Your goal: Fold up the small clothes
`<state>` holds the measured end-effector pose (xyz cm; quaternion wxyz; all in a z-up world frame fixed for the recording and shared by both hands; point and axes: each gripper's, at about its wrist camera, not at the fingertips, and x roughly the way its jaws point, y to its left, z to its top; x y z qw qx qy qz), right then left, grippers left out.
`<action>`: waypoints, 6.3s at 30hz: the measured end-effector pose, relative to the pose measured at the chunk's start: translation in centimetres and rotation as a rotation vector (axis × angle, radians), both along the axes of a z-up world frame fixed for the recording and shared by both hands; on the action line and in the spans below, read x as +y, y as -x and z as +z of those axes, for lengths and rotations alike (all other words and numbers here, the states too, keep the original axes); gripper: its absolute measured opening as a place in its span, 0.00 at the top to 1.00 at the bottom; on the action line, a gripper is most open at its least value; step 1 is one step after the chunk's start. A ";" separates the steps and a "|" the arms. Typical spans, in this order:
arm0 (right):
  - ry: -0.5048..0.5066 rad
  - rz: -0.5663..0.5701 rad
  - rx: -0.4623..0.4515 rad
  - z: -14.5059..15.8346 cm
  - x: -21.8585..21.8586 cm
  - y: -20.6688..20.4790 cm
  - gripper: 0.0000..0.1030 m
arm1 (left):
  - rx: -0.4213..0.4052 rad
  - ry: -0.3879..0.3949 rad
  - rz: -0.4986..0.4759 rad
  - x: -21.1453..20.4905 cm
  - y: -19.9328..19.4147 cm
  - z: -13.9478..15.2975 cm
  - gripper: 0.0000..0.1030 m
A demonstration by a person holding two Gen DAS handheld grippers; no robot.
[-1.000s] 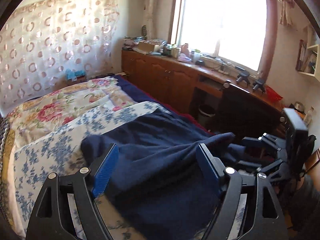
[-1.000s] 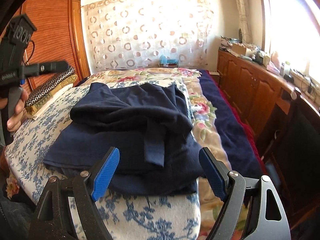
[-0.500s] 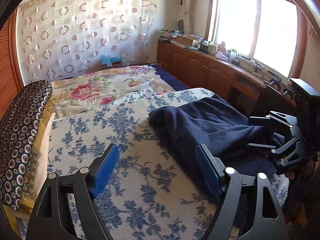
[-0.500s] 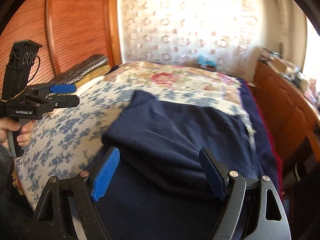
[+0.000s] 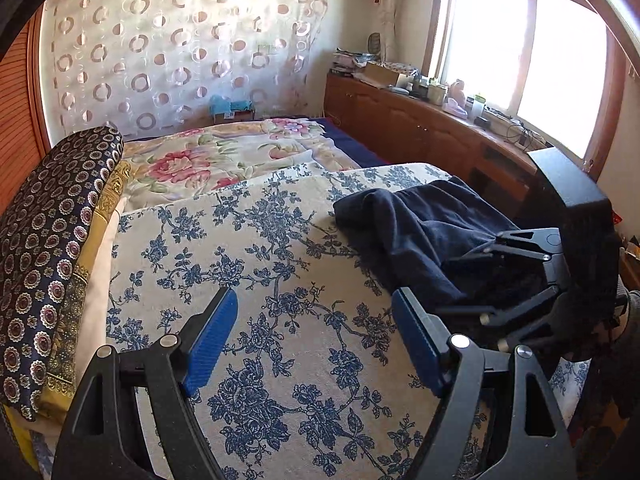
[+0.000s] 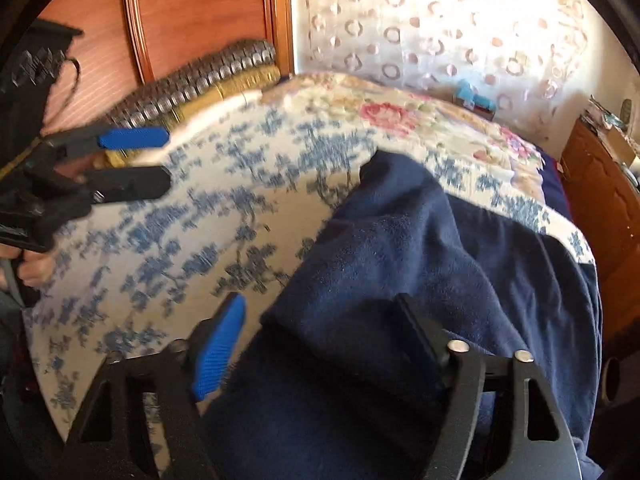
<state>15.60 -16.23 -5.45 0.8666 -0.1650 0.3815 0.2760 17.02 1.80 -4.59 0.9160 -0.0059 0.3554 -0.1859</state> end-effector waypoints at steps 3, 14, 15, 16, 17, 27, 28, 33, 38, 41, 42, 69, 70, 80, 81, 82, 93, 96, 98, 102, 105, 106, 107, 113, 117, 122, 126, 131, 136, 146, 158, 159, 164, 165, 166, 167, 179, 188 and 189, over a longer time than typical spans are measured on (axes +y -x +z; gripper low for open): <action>-0.034 -0.013 -0.008 1.2 -0.9 -0.5 0.92 | 0.012 0.009 -0.009 -0.1 -0.3 -0.4 0.22; -0.026 -0.260 -0.176 9.1 -11.5 -6.9 0.94 | 0.030 0.016 -0.041 -1.3 -0.6 -0.8 0.22; -0.019 -0.285 -0.166 9.1 -12.6 -8.1 0.94 | 0.031 0.015 -0.044 -1.4 -0.5 -0.9 0.22; -0.012 -0.308 -0.148 8.8 -13.6 -9.4 0.94 | 0.032 0.014 -0.047 -1.6 -0.5 -0.9 0.22; -0.004 -0.341 -0.120 8.4 -14.3 -10.4 0.94 | 0.034 0.012 -0.048 -1.7 -0.5 -0.9 0.22; -0.014 -0.460 -0.092 6.5 -16.4 -11.3 0.61 | 0.044 -0.013 -0.062 -3.3 0.3 -1.1 0.22; -0.030 -0.439 -0.094 6.4 -16.7 -10.2 0.59 | 0.042 -0.013 -0.063 -3.4 0.4 -1.1 0.22; -0.077 -0.376 -0.107 5.3 -17.7 -3.6 0.48 | 0.034 -0.003 -0.071 -4.5 1.3 -0.9 0.22; -0.059 -0.336 -0.044 3.6 -19.2 0.4 0.48 | 0.022 -0.011 -0.082 -6.0 2.5 -0.5 0.22; -0.046 -0.349 -0.033 3.3 -20.5 3.2 0.48 | 0.011 -0.016 -0.091 -7.0 3.2 -0.2 0.22; -0.051 -0.358 -0.026 3.0 -20.9 3.5 0.48 | 0.008 -0.018 -0.093 -7.2 3.5 0.0 0.22; -0.091 -0.402 -0.054 1.9 -25.4 9.2 0.97 | 0.141 0.006 -0.166 -11.3 6.7 -2.9 0.22; -0.095 -0.407 -0.054 2.0 -25.3 9.0 0.97 | 0.146 0.017 -0.176 -11.5 6.9 -3.0 0.22; -0.168 -0.487 -0.076 1.6 -25.3 8.9 0.49 | 0.225 0.102 -0.263 -12.7 8.0 -4.1 0.58; -0.179 -0.478 -0.085 1.9 -25.1 9.3 0.49 | 0.223 0.097 -0.268 -12.8 8.1 -4.0 0.63; -0.187 -0.469 -0.091 2.0 -24.9 9.8 0.49 | 0.228 0.097 -0.280 -13.0 8.3 -4.0 0.68; -0.175 -0.245 -0.181 3.2 -19.1 15.2 0.26 | 0.050 0.135 -0.323 -14.1 8.6 3.0 0.91; -0.178 -0.197 -0.166 2.4 -18.1 15.7 0.24 | 0.019 0.142 -0.324 -14.6 7.9 4.5 0.92; -0.157 -0.184 -0.168 1.8 -17.5 15.9 0.22 | 0.014 0.155 -0.324 -15.0 7.3 5.1 0.92; -0.053 -0.178 -0.172 0.2 -16.8 15.6 0.20 | 0.008 0.168 -0.318 -15.4 6.1 5.8 0.92; 0.019 -0.199 -0.168 -1.3 -17.2 15.1 0.20 | -0.003 0.178 -0.307 -15.2 5.8 6.1 0.92; 0.028 -0.212 -0.161 -1.7 -17.6 14.9 0.20 | -0.003 0.182 -0.305 -15.0 5.8 6.2 0.92; 0.036 -0.227 -0.162 -1.8 -17.7 14.6 0.20 | -0.004 0.188 -0.301 -14.8 5.7 6.2 0.92; 0.027 -0.299 -0.178 -0.6 -19.6 12.3 0.77 | -0.003 0.224 -0.283 -13.2 6.1 6.4 0.92; 0.048 -0.261 -0.253 2.8 -18.7 10.8 0.91 | 0.002 0.224 -0.232 -11.9 4.9 6.6 0.92; 0.062 -0.210 -0.337 7.2 -17.1 6.3 0.91 | 0.027 0.211 -0.166 -10.3 1.1 6.2 0.91; 0.074 -0.189 -0.318 7.3 -15.9 0.7 0.91 | 0.040 0.183 -0.119 -9.3 -2.9 5.2 0.80; 0.079 -0.228 -0.237 5.3 -15.3 -6.8 0.69 | -0.002 0.142 -0.059 -7.8 -6.2 4.6 0.53; -0.075 -0.322 -0.192 7.1 -16.7 -11.1 0.49 | 0.010 0.141 -0.029 -6.6 -7.8 3.7 0.37; -0.132 -0.369 -0.116 6.1 -19.7 -6.8 0.25 | 0.191 0.089 -0.065 -8.8 -11.6 -1.5 0.37; -0.279 -0.384 0.085 4.3 -23.0 -10.0 0.25 | 0.320 0.255 -0.125 -9.7 -14.9 -3.3 0.58; -0.288 -0.380 0.095 4.4 -23.2 -10.1 0.25 | 0.320 0.266 -0.122 -9.6 -14.9 -3.3 0.66; -0.311 -0.360 0.114 3.6 -24.8 -10.7 0.25 | 0.275 0.252 -0.155 -10.1 -14.2 -2.4 0.86; -0.311 -0.361 0.116 3.2 -24.8 -10.7 0.25 | 0.254 0.242 -0.160 -10.3 -13.8 -2.0 0.87; -0.307 -0.363 0.117 3.3 -24.9 -10.7 0.27 | 0.222 0.233 -0.165 -10.4 -13.2 -1.3 0.87; -0.302 -0.360 0.116 3.2 -24.7 -10.7 0.31 | 0.192 0.236 -0.167 -10.5 -12.7 -0.6 0.87; -0.277 -0.270 0.010 5.2 -23.0 -8.7 0.83 | 0.015 0.281 -0.233 -10.1 -8.4 5.9 0.88; -0.260 -0.122 -0.170 11.7 -16.6 -6.4 0.83 | -0.131 0.322 -0.132 -1.9 -4.4 11.3 0.88; -0.256 -0.092 -0.187 12.5 -15.1 -6.4 0.83 | -0.153 0.318 -0.105 -0.4 -3.6 11.9 0.88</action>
